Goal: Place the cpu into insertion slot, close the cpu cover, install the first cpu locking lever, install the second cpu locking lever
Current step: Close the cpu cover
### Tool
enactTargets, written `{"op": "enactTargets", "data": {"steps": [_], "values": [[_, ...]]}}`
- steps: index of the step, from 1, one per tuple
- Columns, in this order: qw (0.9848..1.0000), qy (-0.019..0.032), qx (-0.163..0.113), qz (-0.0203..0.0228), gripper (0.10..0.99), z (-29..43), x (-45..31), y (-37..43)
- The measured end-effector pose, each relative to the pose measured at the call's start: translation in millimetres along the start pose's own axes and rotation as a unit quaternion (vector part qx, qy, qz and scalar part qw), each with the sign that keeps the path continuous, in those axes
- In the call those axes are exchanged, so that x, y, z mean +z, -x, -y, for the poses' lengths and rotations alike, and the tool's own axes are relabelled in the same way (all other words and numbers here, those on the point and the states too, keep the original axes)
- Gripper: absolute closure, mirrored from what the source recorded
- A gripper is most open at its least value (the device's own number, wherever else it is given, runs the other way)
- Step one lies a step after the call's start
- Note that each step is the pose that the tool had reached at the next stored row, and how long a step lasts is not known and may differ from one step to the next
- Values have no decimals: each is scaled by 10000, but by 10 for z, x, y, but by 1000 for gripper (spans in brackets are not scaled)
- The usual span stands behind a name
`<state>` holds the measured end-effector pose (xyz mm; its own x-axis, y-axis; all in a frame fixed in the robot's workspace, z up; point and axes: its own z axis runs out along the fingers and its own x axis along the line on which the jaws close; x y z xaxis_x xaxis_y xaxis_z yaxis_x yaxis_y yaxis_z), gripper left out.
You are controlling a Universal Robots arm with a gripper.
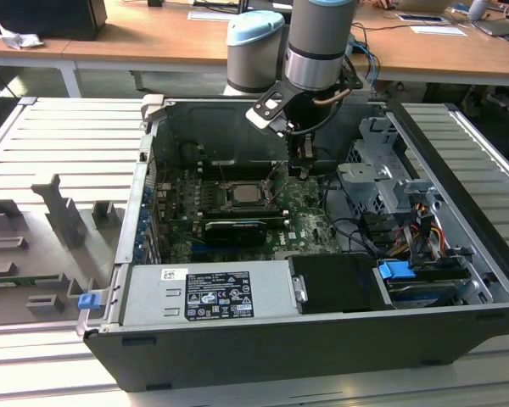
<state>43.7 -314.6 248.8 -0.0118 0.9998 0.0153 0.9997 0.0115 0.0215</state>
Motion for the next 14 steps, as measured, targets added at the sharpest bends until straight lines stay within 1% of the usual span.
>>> {"op": "enactTargets", "data": {"steps": [9,14], "values": [[10000,0,0,0,980,33,-1,0],[10000,0,0,0,980,81,-2,-1]]}}
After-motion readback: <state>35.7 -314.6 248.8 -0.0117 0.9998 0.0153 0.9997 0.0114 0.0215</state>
